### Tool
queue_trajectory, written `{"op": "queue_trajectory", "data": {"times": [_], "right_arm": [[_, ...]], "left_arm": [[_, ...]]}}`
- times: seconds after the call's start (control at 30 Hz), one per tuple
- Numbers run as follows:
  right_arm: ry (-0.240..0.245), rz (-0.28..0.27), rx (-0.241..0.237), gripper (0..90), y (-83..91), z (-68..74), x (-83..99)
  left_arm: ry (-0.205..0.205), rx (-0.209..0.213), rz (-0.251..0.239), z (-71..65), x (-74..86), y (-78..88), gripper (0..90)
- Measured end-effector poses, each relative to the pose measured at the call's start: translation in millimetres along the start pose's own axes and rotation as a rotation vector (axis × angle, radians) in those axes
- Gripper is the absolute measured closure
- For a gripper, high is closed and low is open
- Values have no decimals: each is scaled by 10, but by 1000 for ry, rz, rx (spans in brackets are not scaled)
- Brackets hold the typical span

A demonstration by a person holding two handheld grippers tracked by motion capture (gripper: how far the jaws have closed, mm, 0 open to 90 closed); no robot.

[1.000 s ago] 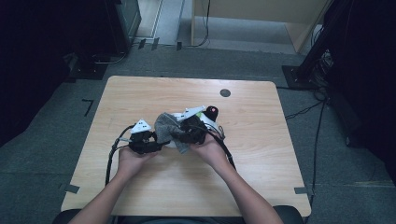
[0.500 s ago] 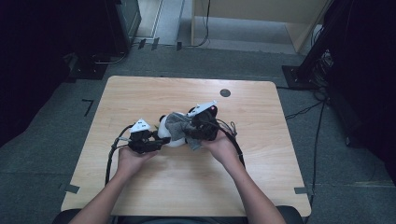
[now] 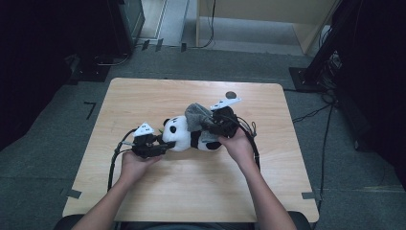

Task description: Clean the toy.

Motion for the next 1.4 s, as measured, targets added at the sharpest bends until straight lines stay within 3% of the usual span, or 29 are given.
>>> {"op": "queue_trajectory", "data": {"times": [0.13, 0.3, 0.43, 0.63, 0.77, 1.0, 1.2, 1.4], "right_arm": [[-48, -75, -25, 789, 118, 31, -130], [-2, -162, -30, 789, 223, 234, -381], [46, -139, -63, 789, 5, 498, -445], [70, -123, -63, 786, -374, 702, -460], [85, -50, -74, 783, -638, 800, -367], [107, -12, -93, 790, -661, 794, -285], [134, 30, -88, 793, -528, 743, -106], [89, 89, -99, 794, -356, 591, 55]], "left_arm": [[1, -4, 3, 4, 5, 1, 475], [2, -18, 2, -10, 6, 3, 473], [10, -27, -2, -34, 13, 10, 473], [7, -26, -1, -56, 17, 19, 474], [8, -41, 6, -56, 32, 10, 474], [-18, -36, 17, -48, 55, 3, 477], [-12, -29, 22, -39, 58, -4, 478], [-11, -23, 22, -36, 46, 0, 482]]}}
Point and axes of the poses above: each handheld gripper's, and its own axes: y roughly backward along the jaws, x roughly out of its underside, z roughly to its left, the point moved 10 cm from there along -y, roughly forward along the jaws, and after that the axes turned 15 degrees about y, right-handed, at the moved point
